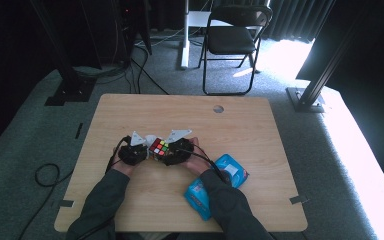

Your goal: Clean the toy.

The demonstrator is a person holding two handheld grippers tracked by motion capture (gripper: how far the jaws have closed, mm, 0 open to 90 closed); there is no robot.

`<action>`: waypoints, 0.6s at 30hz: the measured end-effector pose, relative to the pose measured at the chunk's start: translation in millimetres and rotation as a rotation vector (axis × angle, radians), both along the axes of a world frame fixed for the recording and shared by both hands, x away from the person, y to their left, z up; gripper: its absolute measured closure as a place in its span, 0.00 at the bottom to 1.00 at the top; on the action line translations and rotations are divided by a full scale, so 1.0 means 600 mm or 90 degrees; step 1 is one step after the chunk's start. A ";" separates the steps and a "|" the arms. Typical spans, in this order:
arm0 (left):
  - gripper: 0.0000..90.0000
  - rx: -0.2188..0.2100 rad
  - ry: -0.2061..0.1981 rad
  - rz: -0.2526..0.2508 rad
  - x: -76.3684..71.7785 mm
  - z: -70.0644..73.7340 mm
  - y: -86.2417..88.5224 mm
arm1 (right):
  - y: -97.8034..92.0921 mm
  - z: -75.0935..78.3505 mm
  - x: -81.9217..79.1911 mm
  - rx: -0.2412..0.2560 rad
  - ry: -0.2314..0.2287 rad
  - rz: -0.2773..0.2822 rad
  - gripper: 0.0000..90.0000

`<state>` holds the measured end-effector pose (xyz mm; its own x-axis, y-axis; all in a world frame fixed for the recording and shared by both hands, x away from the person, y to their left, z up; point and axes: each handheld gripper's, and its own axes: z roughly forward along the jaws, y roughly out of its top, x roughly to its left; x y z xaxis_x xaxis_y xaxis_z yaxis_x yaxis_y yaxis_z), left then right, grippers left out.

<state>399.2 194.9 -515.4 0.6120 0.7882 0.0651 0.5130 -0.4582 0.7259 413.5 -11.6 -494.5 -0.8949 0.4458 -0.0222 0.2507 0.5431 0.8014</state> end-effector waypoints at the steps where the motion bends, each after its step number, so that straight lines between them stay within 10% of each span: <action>1: 0.93 0.002 0.001 -0.001 0.000 -0.002 0.000 | 0.000 0.000 0.001 0.000 -0.001 -0.001 0.38; 18: 0.93 -0.031 -0.034 -0.008 -0.002 0.034 0.007 | 0.002 -0.002 0.000 -0.010 0.000 0.007 0.38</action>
<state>398.2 199.2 -495.3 0.6180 0.7839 0.0598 0.4681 -0.4280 0.7731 413.4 -10.2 -495.8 -0.8997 0.4355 -0.0295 0.2441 0.5579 0.7932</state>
